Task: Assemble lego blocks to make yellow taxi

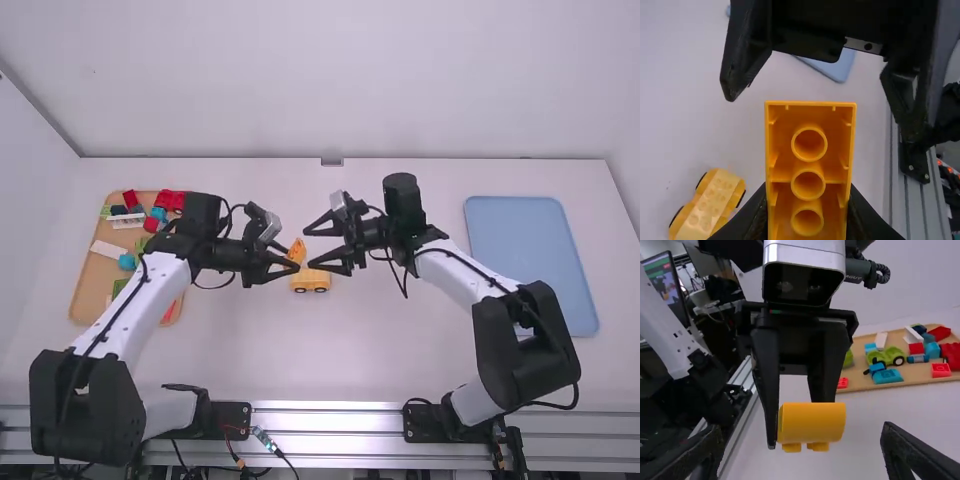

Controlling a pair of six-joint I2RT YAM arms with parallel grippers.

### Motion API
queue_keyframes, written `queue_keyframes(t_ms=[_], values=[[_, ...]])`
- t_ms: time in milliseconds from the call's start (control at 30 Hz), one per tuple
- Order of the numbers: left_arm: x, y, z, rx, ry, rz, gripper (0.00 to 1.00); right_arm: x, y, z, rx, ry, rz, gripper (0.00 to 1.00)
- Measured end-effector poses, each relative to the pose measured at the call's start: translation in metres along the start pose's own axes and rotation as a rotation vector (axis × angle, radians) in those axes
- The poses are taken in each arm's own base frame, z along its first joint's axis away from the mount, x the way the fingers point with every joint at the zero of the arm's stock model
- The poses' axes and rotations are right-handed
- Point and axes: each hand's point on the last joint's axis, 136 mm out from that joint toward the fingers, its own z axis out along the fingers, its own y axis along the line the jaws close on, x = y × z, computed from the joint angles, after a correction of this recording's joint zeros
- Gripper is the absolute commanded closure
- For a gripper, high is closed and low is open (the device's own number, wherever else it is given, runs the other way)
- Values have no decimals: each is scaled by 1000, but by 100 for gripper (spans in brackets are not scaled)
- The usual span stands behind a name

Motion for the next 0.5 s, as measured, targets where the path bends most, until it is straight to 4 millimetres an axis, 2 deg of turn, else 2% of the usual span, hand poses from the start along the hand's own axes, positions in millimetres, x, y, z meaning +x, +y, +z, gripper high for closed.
queue_keyframes(t_ms=[267,400,500], values=[[-9,8,7,7,-108,133,98,-5,3,1,-22,-10,5,28],[-12,11,9,6,-149,127,99,-5,4,4,-25,-7,0,29],[-14,11,9,17,-170,116,99,-5,4,4,-21,-7,-6,35]])
